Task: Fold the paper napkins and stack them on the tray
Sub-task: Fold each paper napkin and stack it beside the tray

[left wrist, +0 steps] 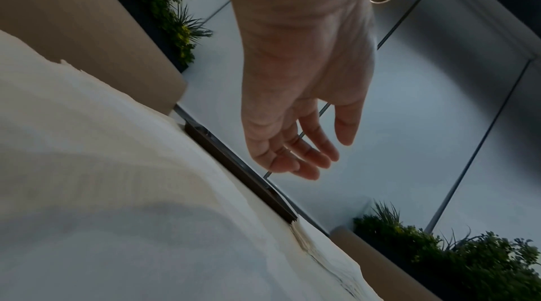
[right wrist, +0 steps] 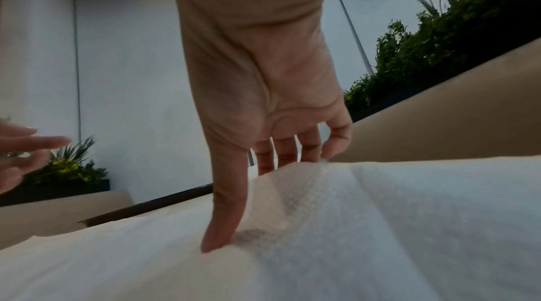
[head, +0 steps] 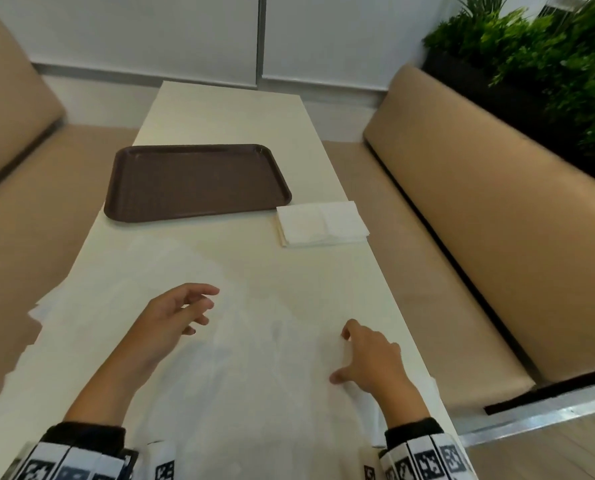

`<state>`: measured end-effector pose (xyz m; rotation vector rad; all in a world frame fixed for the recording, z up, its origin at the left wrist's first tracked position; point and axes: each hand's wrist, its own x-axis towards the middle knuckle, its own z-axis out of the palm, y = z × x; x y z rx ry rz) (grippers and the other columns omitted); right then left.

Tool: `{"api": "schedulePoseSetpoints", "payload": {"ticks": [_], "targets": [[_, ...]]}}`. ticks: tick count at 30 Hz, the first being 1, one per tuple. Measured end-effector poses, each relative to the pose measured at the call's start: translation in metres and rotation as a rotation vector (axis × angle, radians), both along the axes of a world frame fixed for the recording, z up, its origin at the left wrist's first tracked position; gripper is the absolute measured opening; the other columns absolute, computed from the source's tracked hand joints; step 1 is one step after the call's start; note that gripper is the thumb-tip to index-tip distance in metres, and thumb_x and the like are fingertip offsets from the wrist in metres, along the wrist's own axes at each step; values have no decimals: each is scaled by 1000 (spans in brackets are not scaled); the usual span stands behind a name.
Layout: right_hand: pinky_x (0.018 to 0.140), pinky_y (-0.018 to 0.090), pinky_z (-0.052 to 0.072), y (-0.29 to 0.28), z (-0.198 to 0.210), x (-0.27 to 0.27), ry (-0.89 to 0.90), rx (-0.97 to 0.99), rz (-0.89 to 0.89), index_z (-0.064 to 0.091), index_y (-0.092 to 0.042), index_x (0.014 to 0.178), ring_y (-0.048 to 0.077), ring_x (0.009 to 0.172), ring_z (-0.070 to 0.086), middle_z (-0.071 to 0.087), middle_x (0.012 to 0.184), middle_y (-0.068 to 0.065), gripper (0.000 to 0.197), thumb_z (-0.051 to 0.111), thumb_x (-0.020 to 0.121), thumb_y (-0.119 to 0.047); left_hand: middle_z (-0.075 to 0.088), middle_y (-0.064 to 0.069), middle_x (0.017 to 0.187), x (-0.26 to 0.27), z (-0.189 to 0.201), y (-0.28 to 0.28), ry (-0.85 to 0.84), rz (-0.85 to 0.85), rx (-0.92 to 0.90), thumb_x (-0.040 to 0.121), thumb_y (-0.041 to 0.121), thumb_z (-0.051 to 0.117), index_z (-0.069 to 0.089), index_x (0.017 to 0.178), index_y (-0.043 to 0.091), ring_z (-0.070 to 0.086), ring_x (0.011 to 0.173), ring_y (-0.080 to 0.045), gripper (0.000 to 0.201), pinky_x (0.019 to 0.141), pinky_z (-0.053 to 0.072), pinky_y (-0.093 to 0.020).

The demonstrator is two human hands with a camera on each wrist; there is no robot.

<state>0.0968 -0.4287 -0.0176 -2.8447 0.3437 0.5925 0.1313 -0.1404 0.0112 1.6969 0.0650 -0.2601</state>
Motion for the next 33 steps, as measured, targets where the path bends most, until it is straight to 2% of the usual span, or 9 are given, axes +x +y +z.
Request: {"api": "schedulePoseSetpoints", "payload": {"ticks": [4, 7, 10, 14, 17, 21, 26, 30, 33], "targets": [[78, 29, 42, 0, 5, -12, -175, 26, -19, 47, -26, 118, 17, 97, 56, 58, 108, -6, 38, 67, 85, -32, 65, -1, 93, -13, 3, 7, -21, 24, -16, 71, 34, 60, 72, 87, 36, 62, 80, -15, 20, 73, 45, -27], [69, 29, 44, 0, 11, -19, -246, 96, 15, 43, -32, 117, 17, 91, 55, 58, 102, -5, 37, 62, 87, -22, 64, -3, 93, -17, 3, 13, -51, 31, -27, 81, 24, 66, 72, 88, 34, 62, 80, -16, 14, 73, 45, -28], [67, 29, 47, 1, 18, -25, -334, 139, 17, 46, -33, 110, 15, 85, 55, 58, 96, -8, 30, 59, 88, -18, 64, -3, 92, -18, 3, 15, -76, 47, -26, 91, 13, 59, 72, 91, 30, 61, 82, -19, 21, 74, 45, -30], [70, 32, 52, 1, 24, -28, -373, 167, 9, 58, -31, 97, 13, 81, 60, 63, 89, -13, 12, 60, 90, -22, 63, -6, 94, -20, 5, 17, -83, 62, -27, 94, 11, 53, 70, 97, 24, 61, 84, -21, 21, 75, 44, -31], [67, 31, 49, 1, 24, -29, -346, 140, 80, 56, -39, 108, 15, 84, 58, 64, 94, -11, 28, 49, 93, -15, 63, -7, 95, -22, 6, 17, -88, 61, -31, 94, 11, 53, 70, 97, 24, 61, 84, -21, 21, 75, 44, -31], [70, 29, 45, 1, 24, -34, -264, 191, 189, 36, -53, 125, 17, 89, 53, 56, 100, -5, 60, 33, 91, -3, 63, -3, 92, -25, 6, 17, -90, 36, -73, 84, 21, 65, 72, 91, 30, 61, 81, -18, 14, 74, 44, -30], [68, 18, 40, 0, 20, -31, -157, 231, 230, 48, -41, 129, 15, 85, 49, 43, 91, -8, 62, 33, 87, 3, 62, -1, 91, -27, 6, 16, -82, 29, -91, 75, 30, 62, 72, 90, 33, 61, 80, -16, 18, 73, 44, -28], [68, 12, 37, 0, 25, -28, -152, 231, 216, 55, -25, 125, 11, 89, 46, 46, 100, -7, 37, 57, 89, -15, 62, -2, 93, -30, 8, 14, -85, 26, -88, 72, 34, 57, 72, 89, 35, 61, 81, -16, 23, 74, 45, -27], [89, 26, 42, 0, 29, -30, -187, 200, 198, 63, -25, 113, 14, 103, 49, 51, 111, -7, 25, 63, 89, -32, 62, -7, 99, -30, 8, 12, -92, 20, -65, 75, 31, 62, 72, 89, 36, 61, 81, -15, 17, 74, 45, -27]]}}
